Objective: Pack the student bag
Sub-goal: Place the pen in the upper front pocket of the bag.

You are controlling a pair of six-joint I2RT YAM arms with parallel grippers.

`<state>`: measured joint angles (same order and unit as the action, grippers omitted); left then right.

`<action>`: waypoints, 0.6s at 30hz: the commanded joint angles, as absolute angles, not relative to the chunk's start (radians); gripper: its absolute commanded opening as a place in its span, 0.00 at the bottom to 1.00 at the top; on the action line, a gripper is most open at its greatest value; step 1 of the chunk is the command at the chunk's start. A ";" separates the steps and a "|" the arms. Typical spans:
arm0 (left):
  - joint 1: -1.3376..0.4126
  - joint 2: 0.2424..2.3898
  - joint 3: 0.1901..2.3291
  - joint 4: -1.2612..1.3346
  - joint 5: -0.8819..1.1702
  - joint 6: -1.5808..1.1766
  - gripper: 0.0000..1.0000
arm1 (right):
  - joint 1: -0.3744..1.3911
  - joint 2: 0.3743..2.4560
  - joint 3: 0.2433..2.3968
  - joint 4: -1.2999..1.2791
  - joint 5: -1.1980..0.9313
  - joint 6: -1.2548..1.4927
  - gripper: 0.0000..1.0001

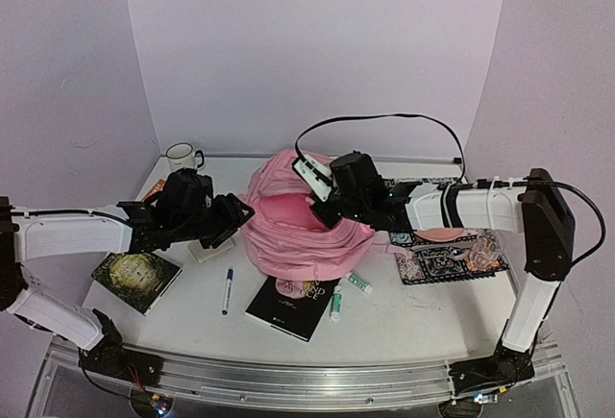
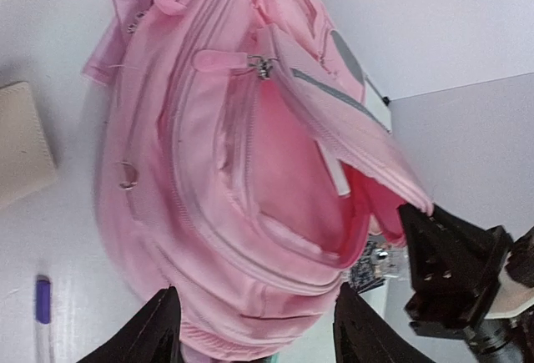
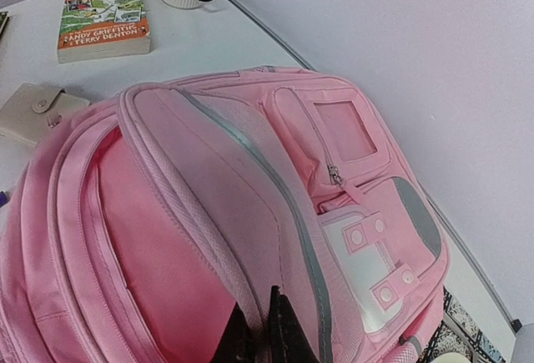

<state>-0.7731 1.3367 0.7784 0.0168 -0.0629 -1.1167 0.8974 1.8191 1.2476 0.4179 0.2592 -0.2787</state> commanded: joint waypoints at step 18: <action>-0.811 1.506 0.880 -0.601 -0.061 -0.840 0.52 | 0.910 1.790 1.285 0.485 0.245 -0.244 0.00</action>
